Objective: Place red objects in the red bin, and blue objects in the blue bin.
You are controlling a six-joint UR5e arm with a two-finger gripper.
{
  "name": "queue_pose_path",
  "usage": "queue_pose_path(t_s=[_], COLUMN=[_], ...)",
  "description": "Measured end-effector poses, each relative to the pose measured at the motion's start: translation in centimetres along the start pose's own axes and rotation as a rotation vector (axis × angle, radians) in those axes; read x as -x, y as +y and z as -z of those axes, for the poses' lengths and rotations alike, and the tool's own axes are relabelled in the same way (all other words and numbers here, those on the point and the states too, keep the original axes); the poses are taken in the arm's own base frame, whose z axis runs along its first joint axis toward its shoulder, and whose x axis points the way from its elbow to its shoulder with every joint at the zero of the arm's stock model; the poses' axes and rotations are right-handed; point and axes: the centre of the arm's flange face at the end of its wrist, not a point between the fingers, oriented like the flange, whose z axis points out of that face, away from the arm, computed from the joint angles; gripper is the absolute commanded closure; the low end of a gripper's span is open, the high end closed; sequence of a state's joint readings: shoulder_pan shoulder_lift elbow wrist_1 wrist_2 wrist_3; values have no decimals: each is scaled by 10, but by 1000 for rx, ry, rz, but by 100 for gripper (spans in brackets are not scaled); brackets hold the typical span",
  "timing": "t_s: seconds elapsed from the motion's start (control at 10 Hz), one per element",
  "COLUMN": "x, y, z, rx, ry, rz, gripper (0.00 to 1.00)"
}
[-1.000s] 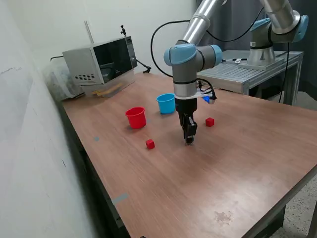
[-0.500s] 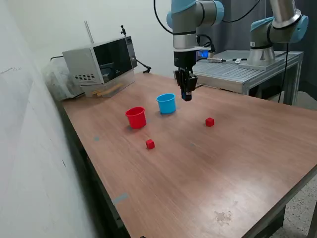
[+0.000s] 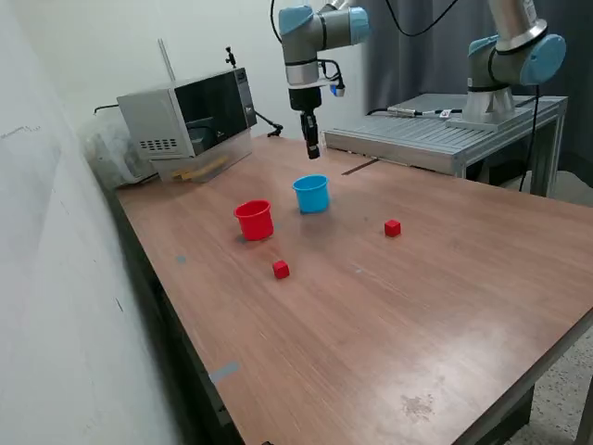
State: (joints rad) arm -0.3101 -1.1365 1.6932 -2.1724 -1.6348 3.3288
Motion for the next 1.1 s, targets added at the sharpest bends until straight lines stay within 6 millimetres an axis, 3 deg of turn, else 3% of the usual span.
queue_pose_path(t_s=[0.2, 0.5, 1.1], x=[10, -3, -4], y=[-2, -9, 4], z=[-6, -16, -31], rx=[-15, -21, 31], ry=[1, 34, 46], rz=[14, 72, 76], gripper=[100, 100, 100])
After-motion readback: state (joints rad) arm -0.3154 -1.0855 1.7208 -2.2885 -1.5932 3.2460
